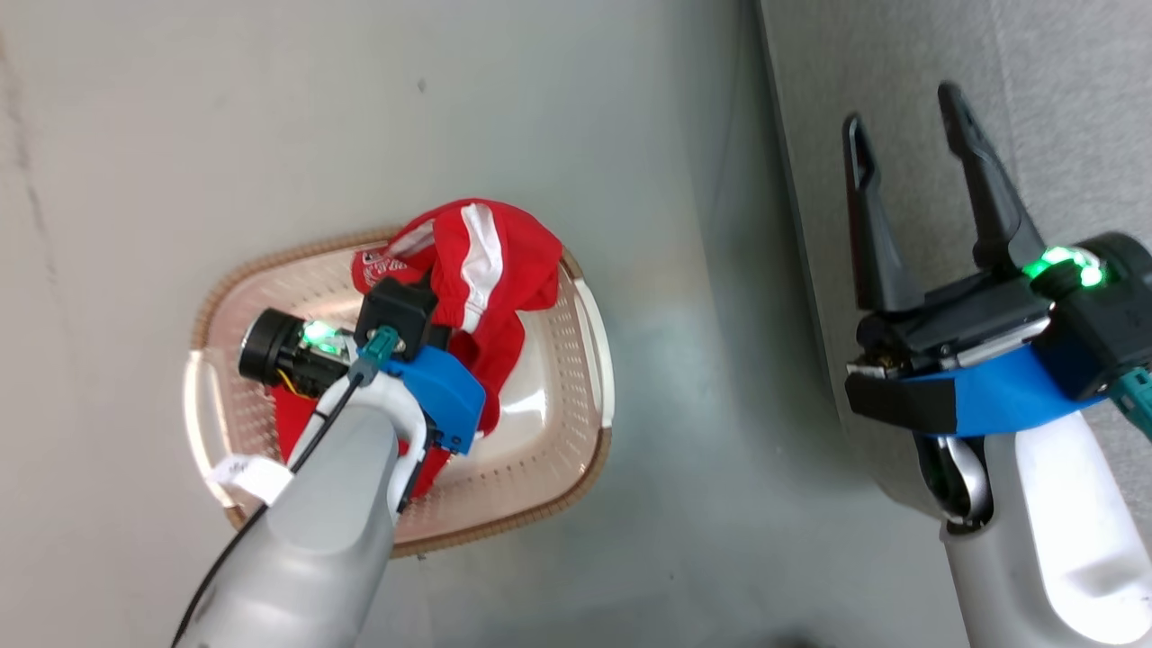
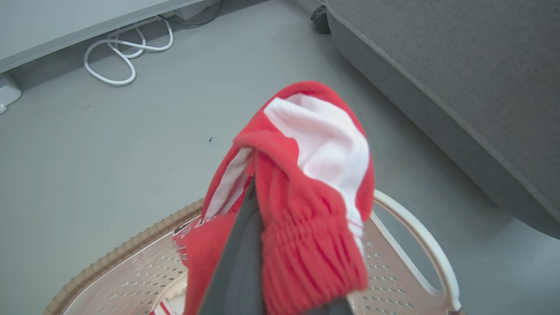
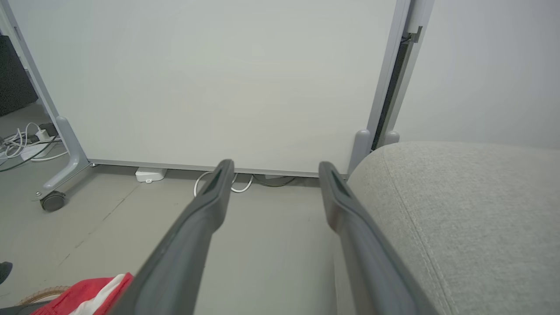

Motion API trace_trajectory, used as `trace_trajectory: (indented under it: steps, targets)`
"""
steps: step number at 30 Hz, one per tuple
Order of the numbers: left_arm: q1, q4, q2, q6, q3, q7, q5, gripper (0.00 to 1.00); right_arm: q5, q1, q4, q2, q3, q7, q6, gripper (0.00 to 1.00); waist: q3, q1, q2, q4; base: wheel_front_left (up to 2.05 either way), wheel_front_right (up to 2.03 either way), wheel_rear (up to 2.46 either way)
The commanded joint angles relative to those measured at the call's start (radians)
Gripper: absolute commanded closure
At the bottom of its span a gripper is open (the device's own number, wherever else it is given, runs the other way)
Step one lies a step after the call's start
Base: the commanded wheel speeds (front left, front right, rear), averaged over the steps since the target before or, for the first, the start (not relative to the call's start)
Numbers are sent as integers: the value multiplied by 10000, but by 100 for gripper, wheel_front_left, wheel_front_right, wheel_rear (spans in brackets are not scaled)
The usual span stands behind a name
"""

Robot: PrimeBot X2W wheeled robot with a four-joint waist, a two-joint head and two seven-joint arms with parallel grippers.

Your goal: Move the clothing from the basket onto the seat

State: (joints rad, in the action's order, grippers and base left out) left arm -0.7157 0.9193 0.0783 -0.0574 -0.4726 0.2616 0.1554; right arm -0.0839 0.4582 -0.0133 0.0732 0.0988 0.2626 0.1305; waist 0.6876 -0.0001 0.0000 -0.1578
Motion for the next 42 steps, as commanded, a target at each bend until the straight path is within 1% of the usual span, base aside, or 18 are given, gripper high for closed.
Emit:
trace_trajectory:
  steps: [1,12,21,33,42]
  targets:
    - [170,-165,-20,36,38,49,13,100,55,-187,-80,67,-50,35,5,0,-710,1,0,285,0,0,0]
    - [1526,-2390,-55,-89,937,50,10,100,86,-1231,-496,44,-107,35,5,0,-2889,1,0,673,0,0,0]
    - [1824,-3822,-158,-309,1348,51,-145,100,90,-1930,-724,-72,-33,36,5,0,-4287,1,0,822,0,0,0]
    - [1529,-4880,-253,-582,1028,51,-146,100,127,-2970,-970,-186,-91,35,5,0,-5914,1,0,1032,0,0,0]
    - [1547,-5199,-272,-648,695,50,-40,100,127,-3542,-1014,-227,-103,35,5,0,-6555,1,0,1153,0,0,0]
